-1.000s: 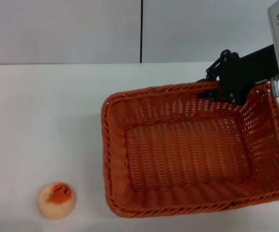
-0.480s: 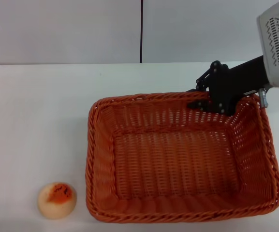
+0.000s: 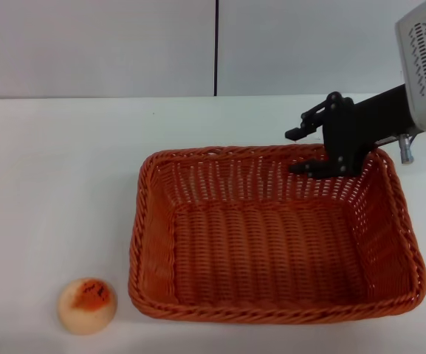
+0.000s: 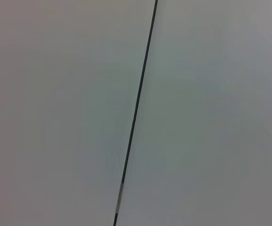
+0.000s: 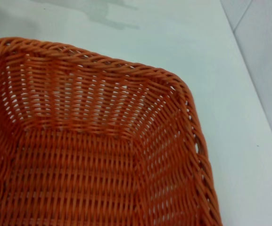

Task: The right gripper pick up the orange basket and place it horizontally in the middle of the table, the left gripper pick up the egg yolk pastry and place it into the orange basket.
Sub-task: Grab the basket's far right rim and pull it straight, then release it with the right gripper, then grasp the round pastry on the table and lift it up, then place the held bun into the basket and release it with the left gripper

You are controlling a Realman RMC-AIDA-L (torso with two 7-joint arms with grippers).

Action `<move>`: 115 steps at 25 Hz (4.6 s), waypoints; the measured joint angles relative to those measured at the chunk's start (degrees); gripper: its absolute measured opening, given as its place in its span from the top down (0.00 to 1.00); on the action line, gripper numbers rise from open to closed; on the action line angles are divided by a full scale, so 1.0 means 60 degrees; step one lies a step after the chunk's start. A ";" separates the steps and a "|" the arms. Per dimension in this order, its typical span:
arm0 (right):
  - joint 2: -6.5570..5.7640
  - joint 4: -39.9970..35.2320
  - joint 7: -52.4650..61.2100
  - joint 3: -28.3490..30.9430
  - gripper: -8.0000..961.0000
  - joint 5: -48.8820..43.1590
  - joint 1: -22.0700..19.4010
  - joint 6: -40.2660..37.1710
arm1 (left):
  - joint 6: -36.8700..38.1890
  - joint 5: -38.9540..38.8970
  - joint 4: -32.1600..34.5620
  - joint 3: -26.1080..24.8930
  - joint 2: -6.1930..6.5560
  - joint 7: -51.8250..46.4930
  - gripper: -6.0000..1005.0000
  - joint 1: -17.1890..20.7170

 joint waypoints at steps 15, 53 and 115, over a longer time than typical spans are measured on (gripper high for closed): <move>0.0020 -0.2884 0.0846 0.0750 0.47 0.7907 -0.4274 0.0355 | 0.1431 0.0001 0.4358 0.4201 0.0062 -0.3875 0.21 -0.1385; -0.0048 0.1746 0.0601 0.3314 0.47 1.0883 -0.5891 0.0484 | 0.0189 0.2595 0.5125 0.6838 -0.0016 -0.4644 0.22 -0.1797; -0.0040 0.1798 0.0667 0.3459 0.47 1.0957 -0.5799 0.0981 | -0.0554 0.0329 0.1785 0.8810 -0.0098 -0.3418 0.91 -0.5482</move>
